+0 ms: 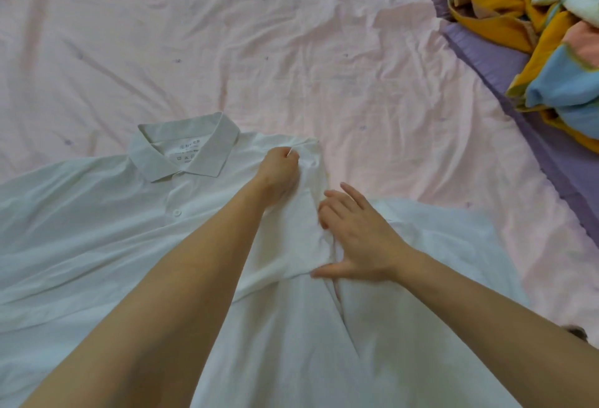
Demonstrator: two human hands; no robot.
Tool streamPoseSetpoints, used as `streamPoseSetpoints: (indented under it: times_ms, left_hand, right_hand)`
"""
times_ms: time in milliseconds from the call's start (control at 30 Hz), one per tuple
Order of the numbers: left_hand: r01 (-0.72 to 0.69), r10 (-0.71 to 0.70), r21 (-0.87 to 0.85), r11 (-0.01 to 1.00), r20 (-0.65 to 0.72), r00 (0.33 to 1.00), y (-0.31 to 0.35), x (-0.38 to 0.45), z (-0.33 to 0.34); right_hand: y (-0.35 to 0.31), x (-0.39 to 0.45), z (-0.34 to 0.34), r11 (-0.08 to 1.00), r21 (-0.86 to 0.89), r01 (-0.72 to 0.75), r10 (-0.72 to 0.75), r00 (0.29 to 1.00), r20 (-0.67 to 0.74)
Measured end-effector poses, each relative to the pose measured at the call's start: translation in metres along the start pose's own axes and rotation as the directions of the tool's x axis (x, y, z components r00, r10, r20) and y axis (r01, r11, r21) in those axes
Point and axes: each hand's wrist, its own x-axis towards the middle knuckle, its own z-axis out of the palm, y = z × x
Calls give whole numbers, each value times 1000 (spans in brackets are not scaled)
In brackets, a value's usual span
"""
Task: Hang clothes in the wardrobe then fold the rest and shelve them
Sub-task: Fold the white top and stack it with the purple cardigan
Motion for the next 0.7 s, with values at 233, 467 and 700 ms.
streamPoseSetpoints:
  times_ms: [233,467,700]
  left_hand:
    - [-8,15,86,996,-83,996,-1,-3,6]
    - [-10,18,93,996,-88,996,-12,-19,6]
    - [41,-43,-26,999,-66,997,-8,-15,10]
  right_hand:
    - [-18,-5,10,979,46,-197,202,934,-296]
    - [-56,-4,-9,732,491,-473,584,806,-94]
    - [-20,-32,-13,942,-219,-256,215,957,-194]
